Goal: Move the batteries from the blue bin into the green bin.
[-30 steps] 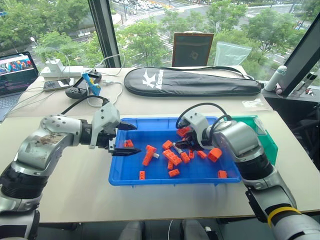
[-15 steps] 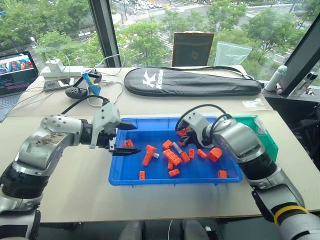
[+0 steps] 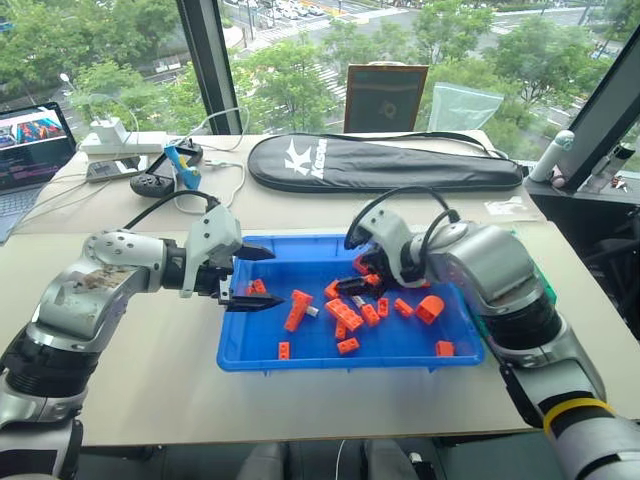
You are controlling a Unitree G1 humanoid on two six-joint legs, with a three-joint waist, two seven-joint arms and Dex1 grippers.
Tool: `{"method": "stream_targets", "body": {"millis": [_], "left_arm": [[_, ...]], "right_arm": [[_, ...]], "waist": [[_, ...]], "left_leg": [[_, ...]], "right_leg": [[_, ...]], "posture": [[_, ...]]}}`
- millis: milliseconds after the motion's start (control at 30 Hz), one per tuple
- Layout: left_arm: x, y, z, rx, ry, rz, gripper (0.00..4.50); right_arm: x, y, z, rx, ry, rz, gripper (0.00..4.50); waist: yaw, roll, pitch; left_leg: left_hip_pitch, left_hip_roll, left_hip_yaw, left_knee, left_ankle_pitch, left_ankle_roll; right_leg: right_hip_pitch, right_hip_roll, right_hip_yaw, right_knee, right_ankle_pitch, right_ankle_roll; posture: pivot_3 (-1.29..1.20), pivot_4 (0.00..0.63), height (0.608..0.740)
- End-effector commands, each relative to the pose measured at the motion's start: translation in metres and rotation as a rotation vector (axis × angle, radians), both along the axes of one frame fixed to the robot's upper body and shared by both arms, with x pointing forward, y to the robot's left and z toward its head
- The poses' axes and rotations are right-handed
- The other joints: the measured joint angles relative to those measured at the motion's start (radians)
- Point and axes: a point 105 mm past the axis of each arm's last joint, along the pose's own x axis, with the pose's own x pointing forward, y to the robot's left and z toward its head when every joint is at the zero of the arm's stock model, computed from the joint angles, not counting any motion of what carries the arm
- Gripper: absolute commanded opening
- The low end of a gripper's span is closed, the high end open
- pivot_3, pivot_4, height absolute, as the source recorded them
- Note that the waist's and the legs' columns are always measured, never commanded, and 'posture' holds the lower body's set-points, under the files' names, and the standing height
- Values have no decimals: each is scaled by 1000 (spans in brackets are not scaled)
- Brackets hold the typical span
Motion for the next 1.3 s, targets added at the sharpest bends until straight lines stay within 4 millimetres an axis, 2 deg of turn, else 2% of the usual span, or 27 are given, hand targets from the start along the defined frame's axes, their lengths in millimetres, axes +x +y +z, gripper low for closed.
{"method": "stream_targets", "body": {"millis": [33, 233, 333, 433, 800, 967, 1067, 1167, 1200, 1233, 1300], "left_arm": [[-1, -3, 8, 6, -50, -18, 4500], [-1, -2, 8, 8, -49, -17, 4500], [-1, -2, 8, 8, -50, -16, 4500], [0, -2, 9, 9, -51, -14, 4500], [0, -2, 10, 8, -55, -10, 4500], [0, -2, 10, 9, -55, -9, 4500], [1, -2, 11, 9, -57, -9, 4500], [1, -2, 11, 10, -58, -8, 4500], [2, -2, 11, 9, -58, -9, 4500], [2, -2, 11, 9, -58, -9, 4500], [2, -2, 11, 10, -60, -11, 4500]], "right_arm": [[-5, -2, -6, -4, 26, -31, 4488], [8, -11, -6, 4, 4, -112, 4488], [11, -11, -6, 6, 0, -121, 3783], [10, -10, -7, 3, 1, -112, 2765], [15, -10, -18, -4, 7, -124, 2765], [17, -10, -37, -26, 25, -132, 2765], [19, -10, -42, -30, 24, -132, 2066], [19, -11, -44, -41, 18, -127, 1020], [19, -11, -42, -38, 11, -124, 813], [20, -10, -40, -35, 5, -122, 344], [21, -11, -31, -25, -19, -119, 248]], "waist": [[1, 0, 0], [-4, 0, 0], [-5, 0, 0], [-4, 0, 0], [-4, 0, 0], [-4, 0, 0], [-5, 0, 0], [-5, 0, 0], [-5, 0, 0], [-5, 0, 0], [-4, 0, 0]], "left_leg": [[0, 0, 0, 0, 0, 0], [0, 0, 1, 0, 0, 0], [0, 1, 1, 0, 0, 0], [0, 1, 1, 0, 0, 0], [0, 1, 1, 0, 0, 0], [0, 1, 1, 0, 0, 0], [1, 1, 1, 0, 0, 0], [1, 1, 1, 0, 0, 0], [1, 1, 1, 0, 0, 0], [1, 1, 1, 0, 0, 0], [1, 1, 1, 0, 0, 0]], "right_leg": [[0, 0, 0, 0, 0, 0], [-1, 0, 0, 0, 0, 0], [-1, 0, 0, 0, 0, 0], [-1, 0, 0, 0, 0, 0], [-1, 0, 0, 0, 0, 0], [-1, 0, 0, 0, 0, 0], [0, 0, 0, 0, 0, 0], [0, 0, 0, 0, 0, 0], [-1, 0, 0, 0, 0, 0], [-1, 1, 0, 0, 0, 0], [-1, 0, 0, 0, 0, 0]], "posture": [[0, 150, 740], [0, 150, 740], [0, 150, 740], [0, 150, 740], [0, 150, 740], [0, 150, 740], [0, 150, 740], [0, 150, 740], [0, 150, 740], [0, 150, 740], [0, 150, 740]]}}
